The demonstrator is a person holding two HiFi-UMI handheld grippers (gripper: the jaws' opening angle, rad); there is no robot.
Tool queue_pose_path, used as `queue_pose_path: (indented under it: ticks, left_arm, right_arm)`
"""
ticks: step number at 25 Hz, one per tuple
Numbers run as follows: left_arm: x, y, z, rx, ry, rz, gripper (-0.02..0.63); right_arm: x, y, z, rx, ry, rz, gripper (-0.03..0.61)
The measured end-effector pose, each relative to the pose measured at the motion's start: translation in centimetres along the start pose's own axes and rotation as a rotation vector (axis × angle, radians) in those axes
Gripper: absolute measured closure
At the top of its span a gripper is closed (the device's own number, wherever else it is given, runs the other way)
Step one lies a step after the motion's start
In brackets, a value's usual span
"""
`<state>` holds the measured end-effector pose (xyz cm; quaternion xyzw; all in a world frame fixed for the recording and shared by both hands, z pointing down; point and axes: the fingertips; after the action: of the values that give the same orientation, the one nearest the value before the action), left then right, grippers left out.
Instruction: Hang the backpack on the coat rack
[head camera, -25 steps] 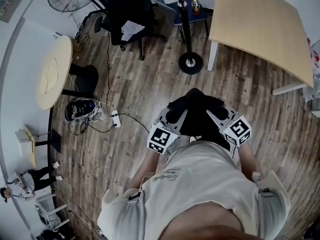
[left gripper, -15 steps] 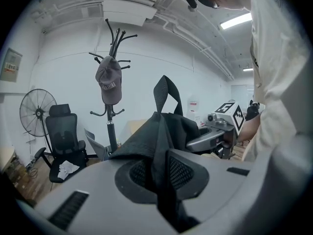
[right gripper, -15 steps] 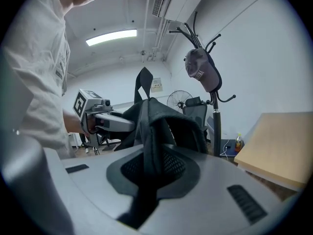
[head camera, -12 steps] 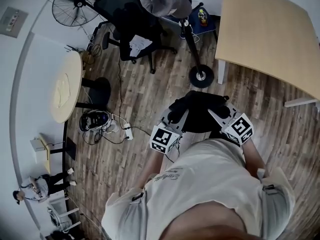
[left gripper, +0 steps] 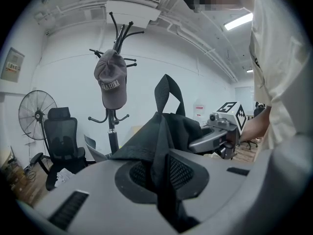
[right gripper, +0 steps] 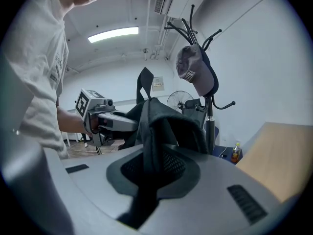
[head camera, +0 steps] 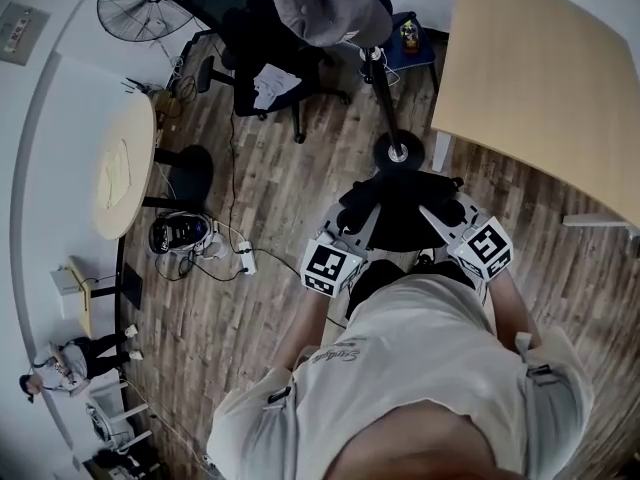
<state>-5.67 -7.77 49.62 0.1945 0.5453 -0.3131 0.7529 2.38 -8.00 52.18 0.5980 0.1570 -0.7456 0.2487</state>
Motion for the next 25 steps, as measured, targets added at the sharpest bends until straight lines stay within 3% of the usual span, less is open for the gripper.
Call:
queue_pose_path:
  ticks: [8,16,25]
  left_arm:
    - [-0.2,-3.8,1.5,-0.05,-0.034,0.01,0.571]
    - [-0.5,-8.1,2.0,-0.163,-0.059,0.025,0.571]
    - [1.1,-12.1,3.8,-0.257,-0.016,0.068,0.571]
  right_arm:
    - [-0.2,1.6,3.2,-0.016,-0.034,0.052,0.548]
    - [-0.4,2.2,7.2,-0.107,-0.104,0.099,0.548]
    - [1.1,4.9,10.3,-0.213,-0.109,0.092,0.548]
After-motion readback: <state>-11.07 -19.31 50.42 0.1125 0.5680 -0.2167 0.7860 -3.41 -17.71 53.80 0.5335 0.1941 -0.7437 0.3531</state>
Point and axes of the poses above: the fingertips, and each gripper's own axes: z forward along the fingers, y to its right, x out of its top, and after that the axes turned 10 degrees about -x, right-handed
